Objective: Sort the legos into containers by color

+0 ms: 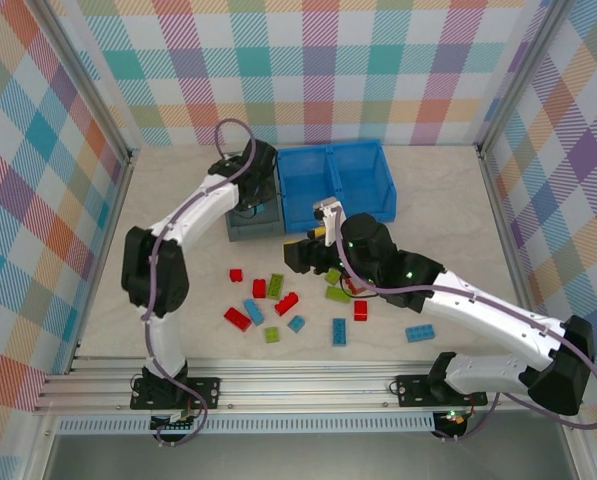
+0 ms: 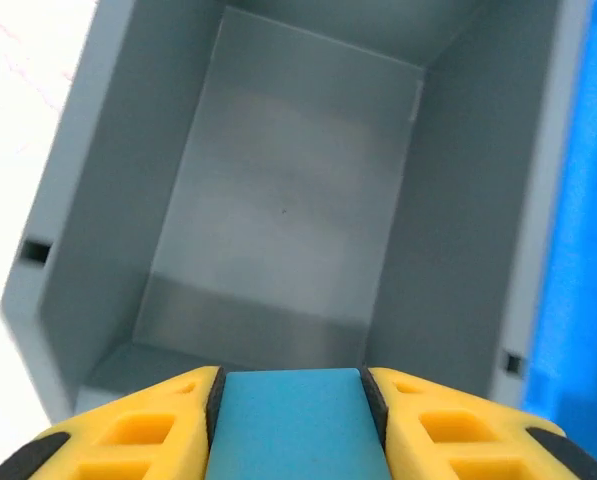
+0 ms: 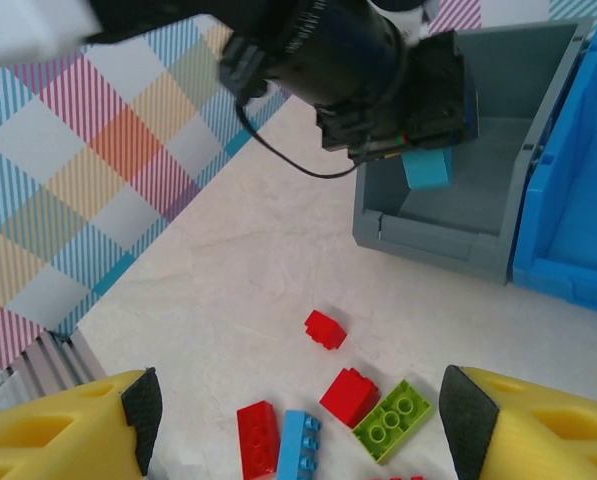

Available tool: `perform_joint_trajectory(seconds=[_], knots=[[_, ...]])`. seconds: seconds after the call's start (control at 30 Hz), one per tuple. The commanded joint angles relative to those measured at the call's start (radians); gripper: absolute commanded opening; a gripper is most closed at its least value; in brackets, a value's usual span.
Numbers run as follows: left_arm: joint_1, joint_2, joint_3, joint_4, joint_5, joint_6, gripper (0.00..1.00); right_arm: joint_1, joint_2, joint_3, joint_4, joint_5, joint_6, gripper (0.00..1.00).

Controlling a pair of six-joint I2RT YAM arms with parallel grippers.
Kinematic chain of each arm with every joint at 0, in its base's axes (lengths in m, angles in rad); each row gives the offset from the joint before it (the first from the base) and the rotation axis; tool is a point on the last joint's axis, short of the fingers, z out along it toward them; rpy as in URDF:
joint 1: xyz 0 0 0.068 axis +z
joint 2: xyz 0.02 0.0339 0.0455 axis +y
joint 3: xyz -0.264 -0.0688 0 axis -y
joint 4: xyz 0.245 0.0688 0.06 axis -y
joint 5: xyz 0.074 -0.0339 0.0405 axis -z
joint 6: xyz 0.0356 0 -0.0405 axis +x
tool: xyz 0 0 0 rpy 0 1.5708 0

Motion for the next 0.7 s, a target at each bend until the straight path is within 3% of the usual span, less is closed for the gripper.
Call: perform_joint_trajectory(seconds=[0.0, 0.17, 0.3, 0.5, 0.67], knots=[[0.028, 0.083, 0.094, -0.083, -0.013, 0.056, 0.4, 0.007, -0.004, 0.019, 0.048, 0.031, -0.026, 0.75], [0.036, 0.181, 0.157, -0.103, -0.012, 0.071, 0.47, 0.008, -0.031, -0.019, 0.022, 0.043, -0.004, 0.76], [0.039, 0.187, 0.137, -0.111, -0.011, 0.072, 0.61, 0.007, -0.057, -0.03, -0.057, 0.095, 0.015, 0.76], [0.029, 0.041, 0.05, -0.056, -0.007, 0.056, 0.63, -0.014, -0.104, -0.033, -0.244, 0.241, 0.035, 0.76], [-0.002, -0.135, 0.018, -0.047, -0.01, 0.037, 0.64, -0.134, -0.096, 0.002, -0.441, 0.207, 0.044, 0.76]])
